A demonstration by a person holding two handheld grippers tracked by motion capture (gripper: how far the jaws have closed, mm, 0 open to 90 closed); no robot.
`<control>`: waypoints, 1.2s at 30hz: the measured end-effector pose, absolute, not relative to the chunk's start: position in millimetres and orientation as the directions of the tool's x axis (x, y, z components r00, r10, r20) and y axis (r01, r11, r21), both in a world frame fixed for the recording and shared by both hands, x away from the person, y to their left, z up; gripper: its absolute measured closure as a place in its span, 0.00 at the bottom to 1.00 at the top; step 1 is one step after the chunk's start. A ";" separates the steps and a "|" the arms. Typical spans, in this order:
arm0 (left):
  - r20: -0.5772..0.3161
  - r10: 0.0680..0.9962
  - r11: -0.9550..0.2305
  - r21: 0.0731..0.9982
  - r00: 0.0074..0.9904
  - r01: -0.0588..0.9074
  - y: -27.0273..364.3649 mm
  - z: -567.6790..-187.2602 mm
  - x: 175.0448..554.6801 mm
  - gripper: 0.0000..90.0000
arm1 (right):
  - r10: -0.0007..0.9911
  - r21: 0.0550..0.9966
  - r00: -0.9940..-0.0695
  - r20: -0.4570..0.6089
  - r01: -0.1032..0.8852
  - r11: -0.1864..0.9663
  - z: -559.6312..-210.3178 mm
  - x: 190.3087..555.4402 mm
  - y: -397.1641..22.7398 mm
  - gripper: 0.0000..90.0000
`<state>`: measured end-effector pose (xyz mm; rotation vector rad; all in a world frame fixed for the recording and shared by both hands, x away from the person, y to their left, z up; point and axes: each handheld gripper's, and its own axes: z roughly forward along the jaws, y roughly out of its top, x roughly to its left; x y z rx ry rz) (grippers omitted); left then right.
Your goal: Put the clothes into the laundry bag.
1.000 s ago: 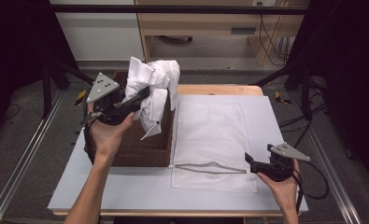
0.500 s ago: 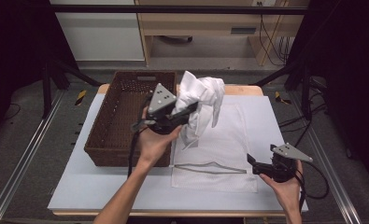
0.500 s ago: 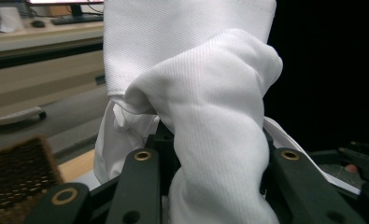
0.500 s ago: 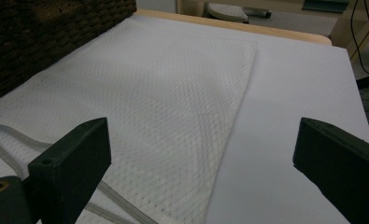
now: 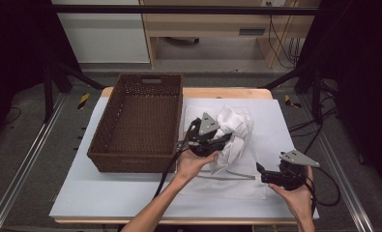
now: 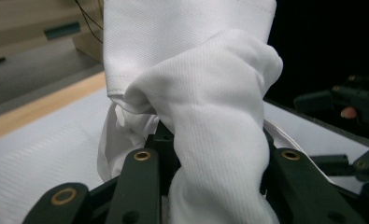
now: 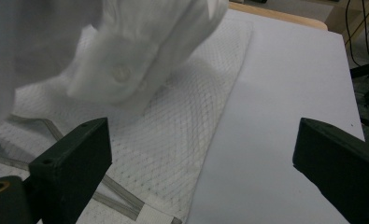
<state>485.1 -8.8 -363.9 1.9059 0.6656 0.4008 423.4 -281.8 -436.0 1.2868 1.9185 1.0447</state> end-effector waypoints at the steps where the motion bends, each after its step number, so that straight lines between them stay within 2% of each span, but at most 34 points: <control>1: -0.026 0.608 -0.320 0.906 0.793 0.276 -11.3 -370.2 485.5 0.73 | 0.934 0.857 -0.354 -0.047 0.466 0.220 -436.3 423.2 -282.6 0.07; 7: -0.066 0.590 -0.331 0.890 0.805 0.315 -19.7 -395.4 487.3 0.71 | 0.943 0.858 -0.332 -0.029 0.476 0.194 -438.3 424.4 -286.5 0.06; 10: -0.095 0.571 -0.342 0.876 0.816 0.341 -25.0 -407.8 489.9 0.65 | 0.949 0.860 -0.315 -0.005 0.483 0.165 -439.4 424.5 -289.3 0.07; 15: -0.137 0.563 -0.370 0.840 0.815 0.397 -29.0 -416.8 492.0 0.45 | 0.951 0.864 -0.309 -0.001 0.479 0.156 -439.7 424.2 -292.4 0.08; 20: -0.097 0.544 -0.406 0.839 0.833 0.363 -26.6 -416.3 486.6 0.21 | 0.952 0.870 -0.305 0.015 0.474 0.138 -438.9 423.5 -291.7 0.08; 23: -0.083 0.540 -0.402 0.849 0.838 0.343 -18.9 -407.3 480.3 0.12 | 0.952 0.874 -0.304 0.022 0.469 0.129 -437.2 422.1 -291.6 0.08; 28: -0.076 0.538 -0.368 0.875 0.840 0.315 -2.0 -386.1 469.3 0.10 | 0.948 0.888 -0.318 0.036 0.445 0.116 -431.1 418.9 -289.8 0.09; 36: -0.080 0.529 -0.366 0.877 0.845 0.312 16.4 -375.3 453.9 0.11 | 0.933 0.907 -0.353 0.076 0.413 0.083 -418.9 412.4 -285.6 0.09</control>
